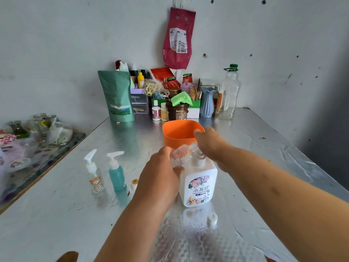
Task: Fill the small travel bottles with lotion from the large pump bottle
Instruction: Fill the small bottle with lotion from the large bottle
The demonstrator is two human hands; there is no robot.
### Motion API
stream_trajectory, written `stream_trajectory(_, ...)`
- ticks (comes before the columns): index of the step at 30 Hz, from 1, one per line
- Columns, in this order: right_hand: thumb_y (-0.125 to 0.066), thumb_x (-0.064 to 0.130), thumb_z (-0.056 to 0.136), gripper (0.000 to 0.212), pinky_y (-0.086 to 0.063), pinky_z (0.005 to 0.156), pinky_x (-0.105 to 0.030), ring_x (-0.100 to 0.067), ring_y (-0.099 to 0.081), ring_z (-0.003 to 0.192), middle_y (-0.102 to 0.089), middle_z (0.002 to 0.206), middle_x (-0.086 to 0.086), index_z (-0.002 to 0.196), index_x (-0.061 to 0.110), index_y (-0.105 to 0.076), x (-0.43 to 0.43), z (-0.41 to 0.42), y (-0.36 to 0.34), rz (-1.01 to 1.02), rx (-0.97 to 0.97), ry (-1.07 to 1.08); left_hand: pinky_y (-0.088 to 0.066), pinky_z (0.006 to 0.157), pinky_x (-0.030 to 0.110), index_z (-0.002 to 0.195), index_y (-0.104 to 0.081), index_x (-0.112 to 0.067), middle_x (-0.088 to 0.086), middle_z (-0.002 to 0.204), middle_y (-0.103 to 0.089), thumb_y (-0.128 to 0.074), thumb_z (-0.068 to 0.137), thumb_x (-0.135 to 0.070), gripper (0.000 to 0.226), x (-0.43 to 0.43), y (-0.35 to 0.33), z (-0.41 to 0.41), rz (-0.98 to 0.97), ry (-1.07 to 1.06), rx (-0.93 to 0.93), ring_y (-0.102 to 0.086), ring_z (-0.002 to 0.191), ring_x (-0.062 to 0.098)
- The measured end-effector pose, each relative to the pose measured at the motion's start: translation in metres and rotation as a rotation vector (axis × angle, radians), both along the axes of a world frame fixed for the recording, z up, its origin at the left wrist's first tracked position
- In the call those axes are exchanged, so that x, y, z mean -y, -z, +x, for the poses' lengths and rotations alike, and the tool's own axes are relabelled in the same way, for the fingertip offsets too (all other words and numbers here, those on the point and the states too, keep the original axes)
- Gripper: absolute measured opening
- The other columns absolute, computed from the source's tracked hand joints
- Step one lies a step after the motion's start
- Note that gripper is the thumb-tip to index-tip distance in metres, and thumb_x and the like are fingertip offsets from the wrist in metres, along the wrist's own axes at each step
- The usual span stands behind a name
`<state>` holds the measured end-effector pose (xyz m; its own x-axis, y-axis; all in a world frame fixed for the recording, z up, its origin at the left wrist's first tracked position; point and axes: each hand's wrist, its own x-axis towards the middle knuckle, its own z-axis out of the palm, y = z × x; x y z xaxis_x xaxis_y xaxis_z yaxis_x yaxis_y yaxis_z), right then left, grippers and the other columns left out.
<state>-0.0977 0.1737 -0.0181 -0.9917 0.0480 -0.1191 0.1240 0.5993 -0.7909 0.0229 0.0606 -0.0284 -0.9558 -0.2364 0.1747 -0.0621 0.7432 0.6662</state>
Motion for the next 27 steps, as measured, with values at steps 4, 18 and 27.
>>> stream_trajectory(4, -0.029, 0.031, 0.099, 0.048, -0.034, 0.108, -0.053, -0.039, -0.043, 0.126, -0.045, 0.138, -0.02, 0.14, 0.007, -0.034, -0.001, 0.003, 0.005, 0.038, -0.036, -0.01, -0.042, 0.078, 0.026, 0.122, -0.052, -0.029, -0.009, 0.116, -0.063, -0.064, 0.092, -0.029, 0.032, 0.001, 0.002, -0.003, -0.021, 0.0, 0.002, -0.06, 0.102, 0.015)
stream_trajectory(18, -0.027, 0.046, 0.089, 0.064, -0.036, 0.103, -0.05, -0.039, -0.045, 0.119, -0.048, 0.13, -0.019, 0.139, 0.005, -0.033, 0.002, 0.001, -0.002, -0.036, 0.042, 0.011, -0.049, 0.084, 0.033, 0.123, -0.051, -0.029, -0.006, 0.118, -0.062, -0.063, 0.092, -0.032, 0.033, -0.002, 0.001, 0.0, -0.047, -0.02, 0.004, -0.06, 0.104, 0.018)
stream_trajectory(27, -0.026, 0.027, 0.098, 0.012, -0.021, 0.08, -0.04, -0.025, -0.026, 0.094, -0.03, 0.093, -0.009, 0.103, 0.017, -0.029, 0.002, 0.001, -0.002, 0.024, -0.011, -0.051, -0.049, 0.083, 0.033, 0.121, -0.051, -0.03, -0.007, 0.116, -0.062, -0.063, 0.092, -0.032, 0.032, 0.0, 0.001, -0.003, -0.046, -0.016, 0.002, -0.06, 0.103, 0.017)
